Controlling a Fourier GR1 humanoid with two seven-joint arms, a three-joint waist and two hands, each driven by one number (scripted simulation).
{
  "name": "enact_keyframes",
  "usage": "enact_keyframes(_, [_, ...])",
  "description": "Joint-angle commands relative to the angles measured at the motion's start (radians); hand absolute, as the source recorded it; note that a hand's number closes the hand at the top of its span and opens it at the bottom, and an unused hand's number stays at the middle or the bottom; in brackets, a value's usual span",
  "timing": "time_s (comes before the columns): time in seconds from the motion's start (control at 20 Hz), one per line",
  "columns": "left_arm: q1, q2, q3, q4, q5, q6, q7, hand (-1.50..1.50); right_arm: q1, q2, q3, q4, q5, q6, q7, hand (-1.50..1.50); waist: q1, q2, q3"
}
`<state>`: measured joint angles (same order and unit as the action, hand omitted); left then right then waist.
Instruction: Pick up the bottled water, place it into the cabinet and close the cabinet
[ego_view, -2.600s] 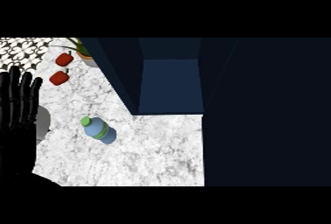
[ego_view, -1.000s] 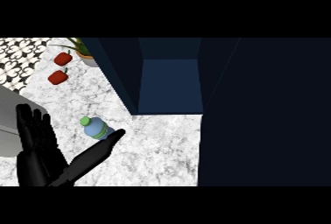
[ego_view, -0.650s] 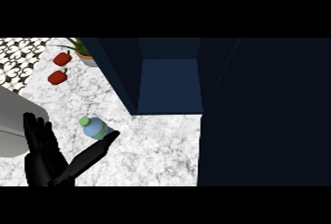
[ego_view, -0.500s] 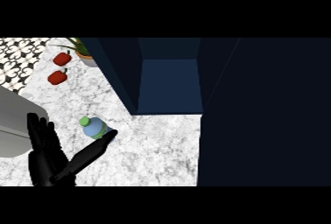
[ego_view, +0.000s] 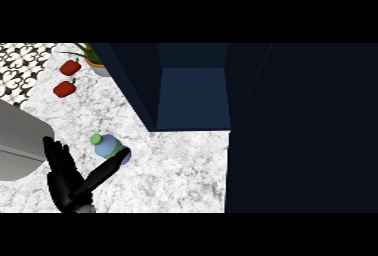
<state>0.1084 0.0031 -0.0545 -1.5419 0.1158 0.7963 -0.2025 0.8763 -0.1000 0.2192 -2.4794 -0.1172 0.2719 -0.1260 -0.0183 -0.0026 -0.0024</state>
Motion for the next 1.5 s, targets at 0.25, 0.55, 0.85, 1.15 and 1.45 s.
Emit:
enact_keyframes(0.25, [-0.050, -0.003, 0.143, 0.346, 0.253, -0.182, -0.366, -1.50, 0.084, 0.001, 0.044, -0.178, -0.005, -0.019, 0.052, -1.50, 0.002, 0.003, -0.001])
enact_keyframes(0.55, [-0.126, -0.003, 0.123, 0.531, 0.378, -0.356, -0.493, -1.50, 0.070, -0.030, 0.007, -0.108, -0.020, 0.010, 0.003, -1.50, 0.003, 0.004, 0.000])
enact_keyframes(0.85, [-0.243, -0.003, 0.175, 0.721, 0.439, -0.453, -0.587, -1.50, 0.098, -0.046, -0.052, -0.052, -0.056, 0.046, -0.090, -1.50, -0.001, 0.002, 0.002])
enact_keyframes(1.15, [-0.319, -0.003, 0.215, 0.895, 0.557, -0.522, -0.750, 1.50, 0.106, -0.038, 0.001, -0.156, -0.053, 0.014, 0.025, -1.50, 0.001, 0.006, 0.000])
enact_keyframes(1.45, [-0.403, -0.003, 0.211, 1.013, 0.640, -0.583, -0.828, 1.50, 0.141, -0.020, 0.002, -0.070, -0.024, 0.043, -0.074, -1.50, -0.005, 0.003, 0.001])
